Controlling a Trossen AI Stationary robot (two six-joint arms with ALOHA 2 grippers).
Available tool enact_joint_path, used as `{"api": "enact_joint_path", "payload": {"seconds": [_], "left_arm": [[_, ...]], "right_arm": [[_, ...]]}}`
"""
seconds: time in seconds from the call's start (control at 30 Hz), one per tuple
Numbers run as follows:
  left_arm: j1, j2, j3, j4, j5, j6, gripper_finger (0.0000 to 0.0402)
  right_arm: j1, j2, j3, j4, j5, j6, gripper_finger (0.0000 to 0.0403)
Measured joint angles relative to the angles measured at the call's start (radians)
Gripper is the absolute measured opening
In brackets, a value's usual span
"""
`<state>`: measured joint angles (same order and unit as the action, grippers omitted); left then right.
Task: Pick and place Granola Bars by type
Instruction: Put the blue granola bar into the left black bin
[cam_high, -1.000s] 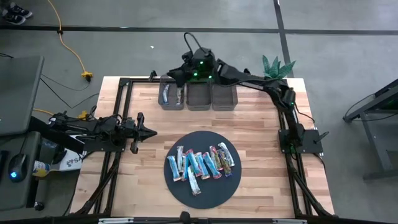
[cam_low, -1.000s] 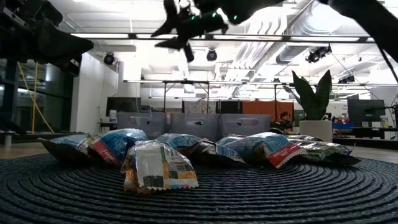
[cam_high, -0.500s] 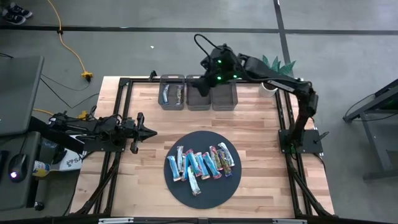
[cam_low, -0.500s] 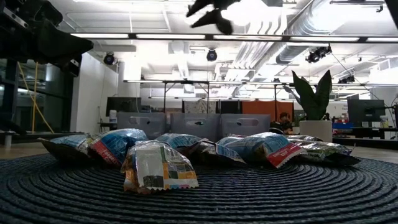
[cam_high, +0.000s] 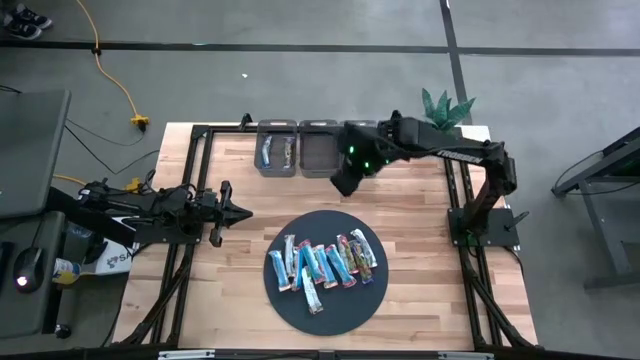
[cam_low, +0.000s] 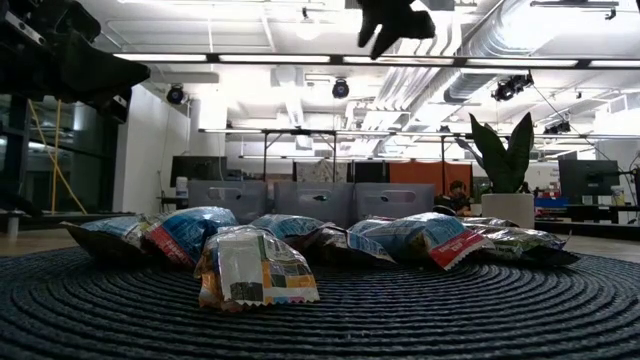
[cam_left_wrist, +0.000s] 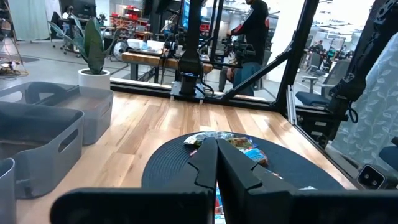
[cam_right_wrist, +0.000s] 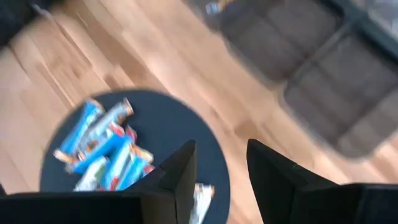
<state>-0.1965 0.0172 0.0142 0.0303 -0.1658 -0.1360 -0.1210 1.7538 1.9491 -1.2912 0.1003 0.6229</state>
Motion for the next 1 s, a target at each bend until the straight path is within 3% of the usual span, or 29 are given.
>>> {"api": "enact_joint_path", "payload": {"seconds": [0.23, 0.63, 1.0], "left_arm": [[0.000, 0.000, 0.000, 0.000, 0.000, 0.000, 0.0001], [0.000, 0.000, 0.000, 0.000, 0.000, 0.000, 0.0001], [0.000, 0.000, 0.000, 0.000, 0.000, 0.000, 0.0001]], "right_arm": [[0.119, 0.000, 0.000, -0.126, 0.055, 0.181, 0.0126], [0.306, 0.037, 0.000, -0.167, 0.071, 0.451, 0.0126], [0.412, 0.187, 0.000, -0.176, 0.038, 0.635, 0.0126]]}}
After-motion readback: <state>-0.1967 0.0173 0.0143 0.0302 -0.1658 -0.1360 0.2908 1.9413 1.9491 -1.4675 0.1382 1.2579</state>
